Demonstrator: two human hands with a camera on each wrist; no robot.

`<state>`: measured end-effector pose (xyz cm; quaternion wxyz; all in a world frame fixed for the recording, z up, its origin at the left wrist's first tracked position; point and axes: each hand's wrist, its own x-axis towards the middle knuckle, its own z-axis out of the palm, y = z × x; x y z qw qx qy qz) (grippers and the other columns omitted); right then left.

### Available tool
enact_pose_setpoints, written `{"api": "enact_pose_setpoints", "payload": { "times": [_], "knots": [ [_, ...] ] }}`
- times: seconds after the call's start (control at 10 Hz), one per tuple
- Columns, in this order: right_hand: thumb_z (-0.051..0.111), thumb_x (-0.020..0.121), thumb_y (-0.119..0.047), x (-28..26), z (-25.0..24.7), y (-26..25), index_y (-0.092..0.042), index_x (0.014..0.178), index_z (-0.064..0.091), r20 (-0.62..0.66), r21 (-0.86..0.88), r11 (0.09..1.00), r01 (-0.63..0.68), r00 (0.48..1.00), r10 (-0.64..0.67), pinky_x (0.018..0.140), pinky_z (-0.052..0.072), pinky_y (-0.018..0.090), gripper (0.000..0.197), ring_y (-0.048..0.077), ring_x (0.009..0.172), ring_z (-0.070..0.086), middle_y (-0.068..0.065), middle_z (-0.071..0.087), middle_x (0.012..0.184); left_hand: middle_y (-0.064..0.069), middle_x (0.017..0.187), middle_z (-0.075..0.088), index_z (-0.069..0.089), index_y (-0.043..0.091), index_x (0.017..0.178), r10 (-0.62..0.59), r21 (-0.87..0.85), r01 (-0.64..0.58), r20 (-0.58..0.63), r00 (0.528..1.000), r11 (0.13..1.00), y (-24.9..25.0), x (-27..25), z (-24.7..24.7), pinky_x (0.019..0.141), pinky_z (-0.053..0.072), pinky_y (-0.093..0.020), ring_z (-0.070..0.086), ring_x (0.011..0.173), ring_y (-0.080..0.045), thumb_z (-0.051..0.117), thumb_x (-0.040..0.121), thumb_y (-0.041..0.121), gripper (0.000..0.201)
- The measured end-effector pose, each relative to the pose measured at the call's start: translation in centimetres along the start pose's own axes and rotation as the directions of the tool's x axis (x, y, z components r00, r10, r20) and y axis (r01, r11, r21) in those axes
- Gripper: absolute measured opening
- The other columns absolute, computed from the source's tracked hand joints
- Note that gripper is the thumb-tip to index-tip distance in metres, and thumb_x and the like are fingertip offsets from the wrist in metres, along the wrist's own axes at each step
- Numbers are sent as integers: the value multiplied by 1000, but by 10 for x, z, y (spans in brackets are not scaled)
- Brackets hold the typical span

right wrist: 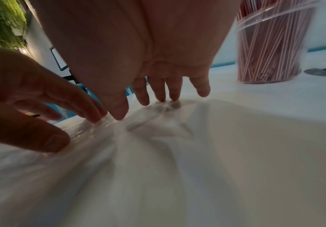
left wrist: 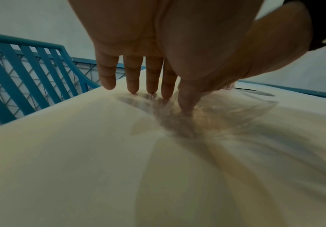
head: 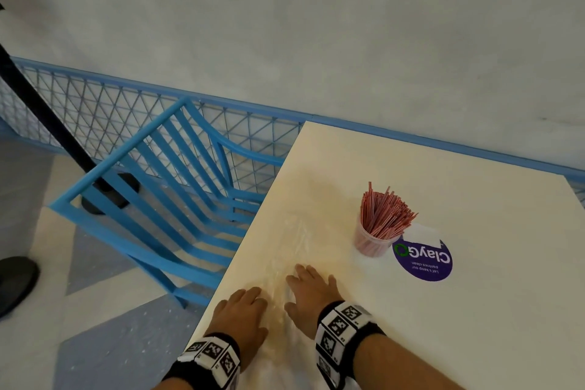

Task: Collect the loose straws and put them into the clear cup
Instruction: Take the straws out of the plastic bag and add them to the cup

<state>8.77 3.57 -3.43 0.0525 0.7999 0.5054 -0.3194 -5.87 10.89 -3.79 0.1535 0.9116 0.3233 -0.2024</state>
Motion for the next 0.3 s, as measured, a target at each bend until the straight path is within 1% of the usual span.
{"api": "enact_pose_setpoints", "payload": {
  "times": [0.1, 0.2, 0.3],
  "knots": [
    [37, 97, -36, -9, -2, 5, -21, 148, 20, -15, 52, 999, 0, 1000, 1, 119, 5, 52, 56, 20, 148, -2, -1, 1, 161, 4, 158, 20, 34, 25, 144, -3, 29, 2, 29, 1000, 1000, 1, 0, -3, 118, 19, -40, 20, 145, -19, 47, 93, 42, 55],
    [36, 97, -38, -34, -6, 17, -22, 149, 22, -61, 151, 989, 9, 998, 0, 120, 5, 46, 56, 18, 148, 1, -2, 7, 161, 7, 159, 18, 33, 27, 144, 20, -14, -20, -14, 1000, 1000, 3, -5, -9, 118, 20, -39, 19, 145, -17, 48, 93, 45, 56],
    [37, 97, -43, -69, -6, 32, -23, 147, 28, -44, 225, 974, -4, 999, 14, 120, 10, 37, 55, 16, 147, 10, -3, 18, 158, 10, 158, 17, 34, 28, 143, 75, -31, -75, -1, 997, 997, 1, -14, -18, 118, 21, -36, 19, 145, -14, 45, 92, 49, 57]
  ]
}}
